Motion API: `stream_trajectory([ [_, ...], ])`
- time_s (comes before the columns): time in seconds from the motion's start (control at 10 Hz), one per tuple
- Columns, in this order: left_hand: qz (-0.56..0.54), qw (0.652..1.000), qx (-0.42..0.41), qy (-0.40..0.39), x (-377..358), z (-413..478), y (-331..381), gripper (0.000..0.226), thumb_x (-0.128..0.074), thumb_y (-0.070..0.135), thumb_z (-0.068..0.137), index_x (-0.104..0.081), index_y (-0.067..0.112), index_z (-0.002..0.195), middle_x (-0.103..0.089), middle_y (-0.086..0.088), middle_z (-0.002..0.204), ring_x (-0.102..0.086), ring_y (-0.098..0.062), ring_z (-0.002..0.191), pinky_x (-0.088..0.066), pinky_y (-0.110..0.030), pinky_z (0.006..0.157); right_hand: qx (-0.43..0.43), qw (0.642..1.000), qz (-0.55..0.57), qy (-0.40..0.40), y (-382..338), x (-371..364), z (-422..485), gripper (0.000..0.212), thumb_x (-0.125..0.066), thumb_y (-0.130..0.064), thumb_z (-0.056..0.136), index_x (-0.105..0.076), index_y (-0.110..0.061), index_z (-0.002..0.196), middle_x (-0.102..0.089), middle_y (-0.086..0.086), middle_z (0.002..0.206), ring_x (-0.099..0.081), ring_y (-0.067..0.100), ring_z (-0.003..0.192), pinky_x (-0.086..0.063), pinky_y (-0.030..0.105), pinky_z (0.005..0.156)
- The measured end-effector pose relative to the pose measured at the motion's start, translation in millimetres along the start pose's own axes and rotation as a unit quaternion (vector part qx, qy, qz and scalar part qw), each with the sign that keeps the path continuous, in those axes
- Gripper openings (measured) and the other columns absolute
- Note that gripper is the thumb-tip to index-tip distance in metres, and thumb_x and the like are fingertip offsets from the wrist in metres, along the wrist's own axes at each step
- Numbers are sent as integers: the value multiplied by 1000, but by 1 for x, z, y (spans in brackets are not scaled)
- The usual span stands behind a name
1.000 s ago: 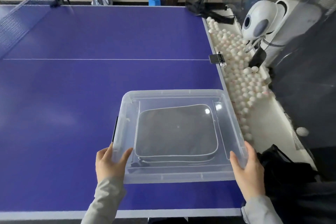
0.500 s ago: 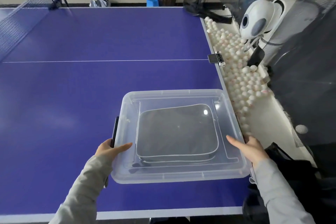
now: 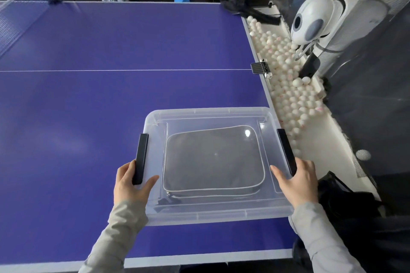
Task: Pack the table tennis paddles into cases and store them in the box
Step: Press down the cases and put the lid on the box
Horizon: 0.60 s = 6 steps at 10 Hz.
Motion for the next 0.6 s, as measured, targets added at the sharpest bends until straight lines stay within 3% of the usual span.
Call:
stream_trajectory([
  [0.2,-27,999,33,-25,-4,4,-6,57,-79,17,74,-52,10,123,-42,3,112,-47,-18,93,-37,-27,84,-12,1000,12,-23,0,-2,1,70,-77,-30,77,-46,7,127,-45,21,123,-43,36,120,-36,42,102],
  [0.4,-103,990,81,-54,-2,5,-10,57,-78,19,75,-52,17,125,-62,-2,111,-59,-25,102,-47,-37,92,-37,998,30,-44,-1,2,0,74,-76,-34,77,-44,4,131,-43,19,129,-41,35,125,-34,41,105],
  [0.5,-117,986,90,-81,1,5,-8,56,-79,28,74,-54,20,123,-62,-3,112,-60,-24,101,-47,-37,92,-27,998,23,-47,-1,8,-1,74,-75,-35,78,-43,2,134,-43,19,131,-38,34,128,-32,42,107],
  [0.6,-36,995,64,-65,12,9,0,74,-75,31,77,-40,14,140,-43,-7,136,-49,-23,114,-40,-36,100,15,1000,14,-11,-15,17,-2,73,-71,-34,81,-39,-1,138,-43,19,135,-36,33,129,-32,44,108],
])
Point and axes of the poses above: each hand's wrist, its own z-axis towards the middle knuckle, its own x-axis out of the back of the hand, y = z × x, the point moved 3 cm from there along z, towards the middle knuckle
